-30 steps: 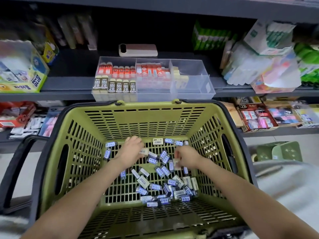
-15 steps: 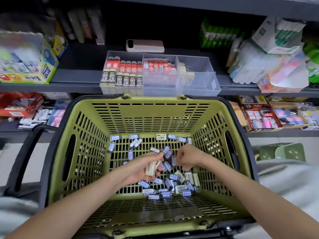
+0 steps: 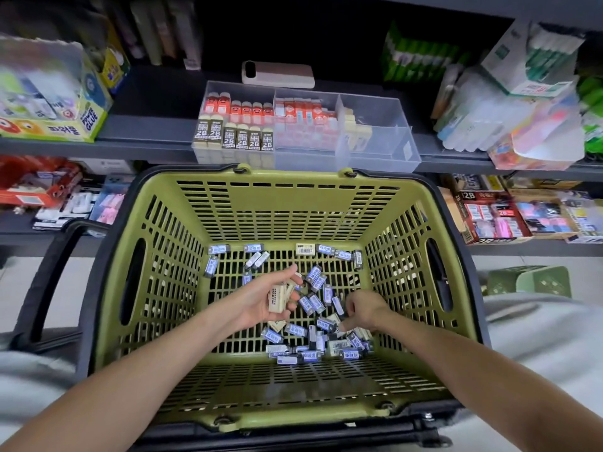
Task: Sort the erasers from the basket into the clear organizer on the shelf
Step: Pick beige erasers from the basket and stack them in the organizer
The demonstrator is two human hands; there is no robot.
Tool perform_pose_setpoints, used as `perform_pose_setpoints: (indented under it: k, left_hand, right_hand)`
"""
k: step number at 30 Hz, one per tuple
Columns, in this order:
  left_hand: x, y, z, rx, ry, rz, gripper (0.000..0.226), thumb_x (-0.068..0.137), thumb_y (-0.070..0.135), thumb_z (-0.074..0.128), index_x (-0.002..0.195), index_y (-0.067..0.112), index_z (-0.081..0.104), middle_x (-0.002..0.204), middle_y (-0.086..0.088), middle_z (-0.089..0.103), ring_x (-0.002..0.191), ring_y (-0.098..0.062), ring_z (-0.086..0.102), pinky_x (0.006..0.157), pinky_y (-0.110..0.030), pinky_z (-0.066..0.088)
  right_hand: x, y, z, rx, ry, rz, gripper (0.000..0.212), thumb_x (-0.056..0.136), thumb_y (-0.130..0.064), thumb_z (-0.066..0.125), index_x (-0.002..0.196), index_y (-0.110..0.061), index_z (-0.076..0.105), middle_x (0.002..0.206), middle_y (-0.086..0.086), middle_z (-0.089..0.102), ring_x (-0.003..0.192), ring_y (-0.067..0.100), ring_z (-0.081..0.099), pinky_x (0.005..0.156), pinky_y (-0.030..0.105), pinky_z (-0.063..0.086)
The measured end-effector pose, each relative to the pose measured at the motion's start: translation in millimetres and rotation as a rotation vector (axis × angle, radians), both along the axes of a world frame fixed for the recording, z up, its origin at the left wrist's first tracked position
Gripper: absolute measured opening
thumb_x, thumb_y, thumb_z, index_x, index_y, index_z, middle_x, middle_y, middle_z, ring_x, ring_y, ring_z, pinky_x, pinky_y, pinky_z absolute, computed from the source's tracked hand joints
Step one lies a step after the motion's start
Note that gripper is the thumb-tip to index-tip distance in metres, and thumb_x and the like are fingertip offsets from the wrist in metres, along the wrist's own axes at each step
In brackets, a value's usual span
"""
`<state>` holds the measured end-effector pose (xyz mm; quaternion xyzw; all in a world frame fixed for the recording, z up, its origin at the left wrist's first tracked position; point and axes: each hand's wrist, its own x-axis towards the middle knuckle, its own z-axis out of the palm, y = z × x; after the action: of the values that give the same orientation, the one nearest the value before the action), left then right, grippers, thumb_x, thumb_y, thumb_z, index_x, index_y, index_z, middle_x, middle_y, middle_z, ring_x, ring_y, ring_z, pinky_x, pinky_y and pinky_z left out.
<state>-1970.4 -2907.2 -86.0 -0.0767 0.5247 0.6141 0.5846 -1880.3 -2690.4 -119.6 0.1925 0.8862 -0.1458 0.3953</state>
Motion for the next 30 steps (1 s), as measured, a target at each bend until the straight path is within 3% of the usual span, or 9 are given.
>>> perform_pose_setpoints:
  k: [5,8,11,13,18,21,24,27,30]
  left_hand:
    - [-1.4,-1.5,-4.5,-0.029,0.013,0.029,0.037,0.073,0.044,0.066,0.094,0.014,0.064,0.071,-0.003,0.065,0.06,-0.013,0.062,0.057,-0.025,0.052]
    - [-2.9,-2.4,-5.5,-0.024,-0.012,0.053,0.039,0.073,0.042,0.068,0.097,0.013,0.062,0.071,-0.005,0.065,0.061,-0.016,0.062,0.059,-0.028,0.054]
    - [-5.5,-3.6,-4.7,-0.006,-0.025,0.061,0.038,0.078,0.041,0.065,0.101,0.012,0.061,0.074,-0.006,0.063,0.064,-0.017,0.061,0.062,-0.029,0.054]
    - [-6.7,-4.6,-4.7,-0.007,-0.032,0.075,0.039,0.078,0.042,0.065,0.101,0.011,0.061,0.075,-0.007,0.063,0.065,-0.018,0.061,0.062,-0.029,0.053]
    - [-5.1,-4.0,-6.0,0.003,-0.046,0.065,0.042,0.078,0.043,0.065,0.105,0.011,0.058,0.075,-0.005,0.062,0.067,-0.017,0.061,0.066,-0.031,0.054]
    - [-2.8,-0.8,-6.0,0.023,-0.075,0.109,0.058,0.077,0.051,0.065,0.116,0.008,0.056,0.089,-0.01,0.064,0.081,-0.024,0.063,0.073,-0.038,0.055]
    - [-2.3,1.4,-3.3,0.108,-0.195,0.213,0.06,0.075,0.058,0.065,0.104,0.005,0.067,0.089,-0.016,0.07,0.083,-0.033,0.067,0.078,-0.045,0.056]
    - [-5.3,-0.8,-0.4,0.13,-0.256,0.316,0.053,0.07,0.059,0.068,0.078,0.007,0.076,0.08,-0.012,0.07,0.07,-0.026,0.067,0.068,-0.039,0.058]
    - [-10.9,-6.0,5.3,0.132,-0.253,0.339,0.049,0.071,0.054,0.069,0.084,0.007,0.074,0.081,-0.013,0.069,0.067,-0.024,0.066,0.055,-0.03,0.057]
  right_hand:
    - [1.0,4.7,-1.8,-0.092,0.024,0.081,0.022,0.075,-0.034,0.075,0.087,-0.019,0.062,0.096,-0.003,0.063,0.091,0.014,0.059,0.079,0.027,0.048]
    - [2.2,0.3,-3.5,-0.183,-0.017,0.149,0.028,0.076,-0.025,0.075,0.099,-0.019,0.062,0.113,-0.001,0.059,0.104,0.02,0.058,0.09,0.033,0.049]
    - [0.5,-4.3,-1.1,-0.244,-0.053,0.114,0.027,0.074,-0.017,0.077,0.091,-0.017,0.056,0.118,0.007,0.057,0.087,0.022,0.063,0.066,0.028,0.057]
    - [-1.5,-5.0,3.7,-0.284,-0.062,0.089,0.028,0.074,-0.013,0.077,0.087,-0.017,0.052,0.114,0.011,0.058,0.069,0.015,0.06,0.052,0.021,0.052]
    - [-23.4,-14.5,36.2,-0.437,0.051,-0.023,0.022,0.077,-0.008,0.073,0.082,-0.012,0.052,0.091,0.006,0.059,0.06,0.011,0.059,0.052,0.017,0.05]
    - [-40.1,-34.1,71.0,-0.709,0.221,-0.224,0.021,0.077,-0.01,0.073,0.082,-0.009,0.053,0.084,0.005,0.064,0.059,0.01,0.063,0.051,0.016,0.049]
    - [-46.4,-61.4,93.3,-0.868,0.38,-0.279,0.025,0.074,-0.008,0.077,0.083,-0.008,0.054,0.082,0.004,0.064,0.063,0.015,0.064,0.055,0.022,0.052]
    - [-51.1,-76.2,100.9,-0.861,0.461,-0.185,0.028,0.074,-0.005,0.077,0.097,-0.003,0.061,0.089,0.001,0.065,0.078,0.016,0.065,0.065,0.02,0.054]
    - [-59.1,-66.8,103.9,-1.068,0.418,-0.276,0.03,0.081,-0.005,0.069,0.109,-0.015,0.064,0.102,0.0,0.068,0.096,0.018,0.067,0.071,0.02,0.055]
